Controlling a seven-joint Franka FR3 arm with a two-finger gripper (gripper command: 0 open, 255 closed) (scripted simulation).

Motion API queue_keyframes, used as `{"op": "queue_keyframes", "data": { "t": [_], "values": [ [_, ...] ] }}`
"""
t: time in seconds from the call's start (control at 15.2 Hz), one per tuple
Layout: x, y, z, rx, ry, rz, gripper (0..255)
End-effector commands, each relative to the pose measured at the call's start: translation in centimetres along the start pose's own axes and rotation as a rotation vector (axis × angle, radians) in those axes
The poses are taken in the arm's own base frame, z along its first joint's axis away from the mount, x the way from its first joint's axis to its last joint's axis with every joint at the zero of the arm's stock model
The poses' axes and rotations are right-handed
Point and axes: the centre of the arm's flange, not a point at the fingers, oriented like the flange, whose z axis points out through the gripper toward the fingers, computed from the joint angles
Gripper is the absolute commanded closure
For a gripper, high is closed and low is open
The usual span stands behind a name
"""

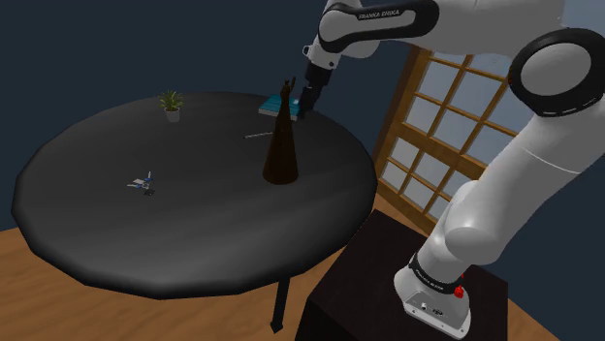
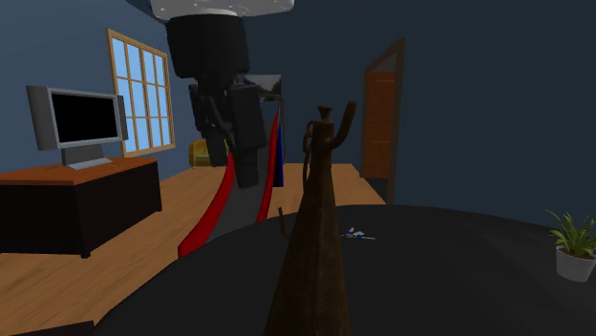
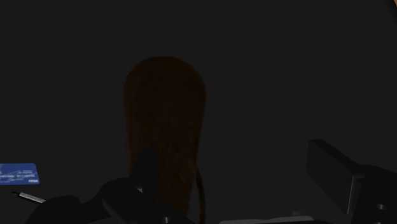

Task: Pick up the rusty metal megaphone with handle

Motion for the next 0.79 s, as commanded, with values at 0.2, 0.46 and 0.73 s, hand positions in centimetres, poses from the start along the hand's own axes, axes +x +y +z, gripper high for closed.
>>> {"op": "queue_keyframes", "data": {
  "t": [0.2, 0.46, 0.73],
  "values": [
    [4.3, 3.0, 1.0, 0.009, 0.026, -0.052, 0],
    [4.0, 3.2, 3.1, 0.009, 0.026, -0.052, 0],
    [3.7, 3.4, 5.0, 0.009, 0.026, -0.052, 0]
  ]
}}
